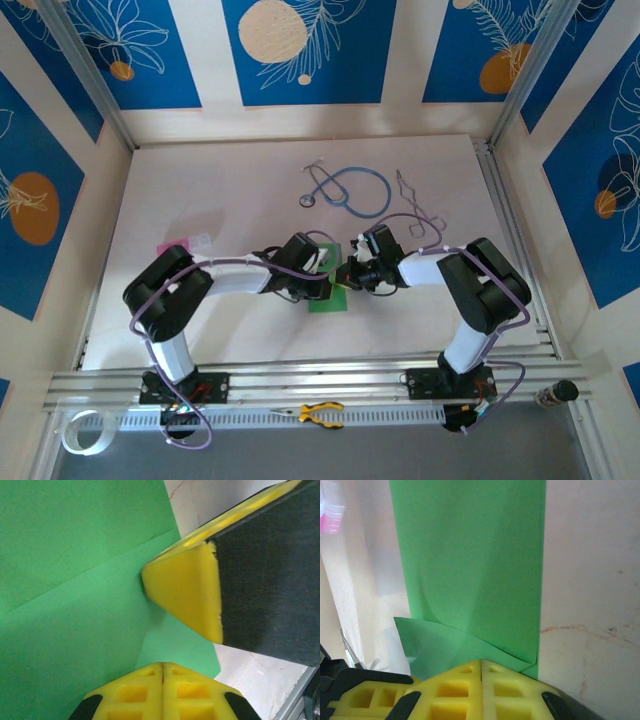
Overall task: Fold a paper plane with a square sheet of paper (pick it up from the middle)
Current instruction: Fold the triangle a second time at the center of the table.
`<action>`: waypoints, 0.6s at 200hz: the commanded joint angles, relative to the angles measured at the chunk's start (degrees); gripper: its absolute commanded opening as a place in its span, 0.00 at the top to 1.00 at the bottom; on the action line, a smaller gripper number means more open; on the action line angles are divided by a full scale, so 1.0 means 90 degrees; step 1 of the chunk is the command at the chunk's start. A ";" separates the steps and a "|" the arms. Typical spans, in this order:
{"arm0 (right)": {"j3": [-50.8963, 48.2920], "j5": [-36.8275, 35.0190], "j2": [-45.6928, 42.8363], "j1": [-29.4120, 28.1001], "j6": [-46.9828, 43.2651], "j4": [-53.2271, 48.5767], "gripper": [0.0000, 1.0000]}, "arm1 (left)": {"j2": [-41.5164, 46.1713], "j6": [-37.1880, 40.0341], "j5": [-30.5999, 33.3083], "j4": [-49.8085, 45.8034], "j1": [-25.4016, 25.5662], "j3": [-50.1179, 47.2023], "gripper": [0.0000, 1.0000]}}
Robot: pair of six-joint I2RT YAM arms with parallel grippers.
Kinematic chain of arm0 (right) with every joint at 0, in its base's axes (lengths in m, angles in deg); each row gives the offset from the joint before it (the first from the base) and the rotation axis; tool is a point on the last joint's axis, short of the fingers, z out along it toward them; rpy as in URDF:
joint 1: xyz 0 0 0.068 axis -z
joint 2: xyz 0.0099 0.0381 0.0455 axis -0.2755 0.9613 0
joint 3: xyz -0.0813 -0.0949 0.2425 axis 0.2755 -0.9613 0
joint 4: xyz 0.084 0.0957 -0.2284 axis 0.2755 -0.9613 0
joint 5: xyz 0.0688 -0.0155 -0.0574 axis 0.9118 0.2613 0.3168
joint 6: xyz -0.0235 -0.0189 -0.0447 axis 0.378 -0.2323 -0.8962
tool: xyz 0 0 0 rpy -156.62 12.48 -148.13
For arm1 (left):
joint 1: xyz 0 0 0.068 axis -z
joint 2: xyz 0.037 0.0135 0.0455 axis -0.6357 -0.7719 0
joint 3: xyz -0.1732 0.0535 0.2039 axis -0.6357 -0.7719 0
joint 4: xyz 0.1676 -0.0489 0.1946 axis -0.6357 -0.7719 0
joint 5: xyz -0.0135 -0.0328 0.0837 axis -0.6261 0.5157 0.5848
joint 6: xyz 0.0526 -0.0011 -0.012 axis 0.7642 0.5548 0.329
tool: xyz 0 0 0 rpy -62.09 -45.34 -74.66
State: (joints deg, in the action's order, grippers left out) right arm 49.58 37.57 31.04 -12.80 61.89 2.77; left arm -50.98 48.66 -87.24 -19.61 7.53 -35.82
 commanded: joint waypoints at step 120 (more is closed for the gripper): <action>-0.0223 -0.0507 0.0340 -0.0004 -0.0004 -0.0441 1.00 | -0.0135 -0.0133 0.0286 -0.0044 0.0061 -0.0399 0.99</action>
State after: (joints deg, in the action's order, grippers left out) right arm 49.58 37.57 31.10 -12.80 61.91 2.77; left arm -52.78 48.28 -85.28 -16.86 7.59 -35.78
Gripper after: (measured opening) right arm 0.056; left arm 0.063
